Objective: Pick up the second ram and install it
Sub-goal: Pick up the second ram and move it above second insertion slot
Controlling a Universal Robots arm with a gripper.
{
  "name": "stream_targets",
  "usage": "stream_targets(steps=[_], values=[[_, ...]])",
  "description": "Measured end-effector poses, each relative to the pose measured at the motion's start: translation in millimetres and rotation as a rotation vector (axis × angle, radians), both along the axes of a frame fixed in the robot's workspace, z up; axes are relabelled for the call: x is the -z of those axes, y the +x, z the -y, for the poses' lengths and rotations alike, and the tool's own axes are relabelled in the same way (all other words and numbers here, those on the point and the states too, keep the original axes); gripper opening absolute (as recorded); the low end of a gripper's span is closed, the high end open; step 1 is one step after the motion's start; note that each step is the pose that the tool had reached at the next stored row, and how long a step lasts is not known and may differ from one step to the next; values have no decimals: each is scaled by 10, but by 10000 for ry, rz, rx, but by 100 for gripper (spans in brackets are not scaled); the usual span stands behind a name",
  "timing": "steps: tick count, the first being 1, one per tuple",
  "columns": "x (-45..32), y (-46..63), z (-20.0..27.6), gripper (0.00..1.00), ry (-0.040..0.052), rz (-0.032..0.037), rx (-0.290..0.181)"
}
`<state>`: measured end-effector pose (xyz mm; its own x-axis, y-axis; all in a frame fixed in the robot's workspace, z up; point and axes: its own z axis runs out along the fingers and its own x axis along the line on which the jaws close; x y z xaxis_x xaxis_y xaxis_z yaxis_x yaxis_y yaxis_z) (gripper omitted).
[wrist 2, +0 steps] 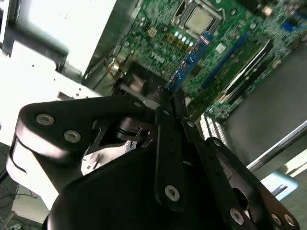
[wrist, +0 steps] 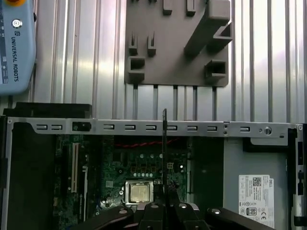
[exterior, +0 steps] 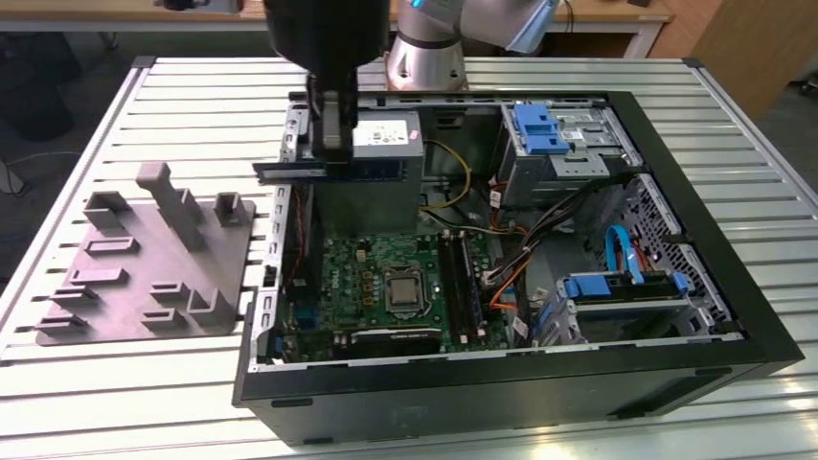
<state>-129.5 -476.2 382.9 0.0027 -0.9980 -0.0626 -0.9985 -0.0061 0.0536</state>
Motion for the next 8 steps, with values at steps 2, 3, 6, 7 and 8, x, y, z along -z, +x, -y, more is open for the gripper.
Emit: stream_targets(steps=[2, 3, 6, 7, 8], values=[[17, 93, 0, 14, 1, -9, 0], [26, 139, 0, 14, 1, -14, 0], [60, 271, 0, 14, 1, -30, -1], [76, 311, 0, 14, 0, -36, 0], [95, 349, 0, 14, 1, -42, -1]])
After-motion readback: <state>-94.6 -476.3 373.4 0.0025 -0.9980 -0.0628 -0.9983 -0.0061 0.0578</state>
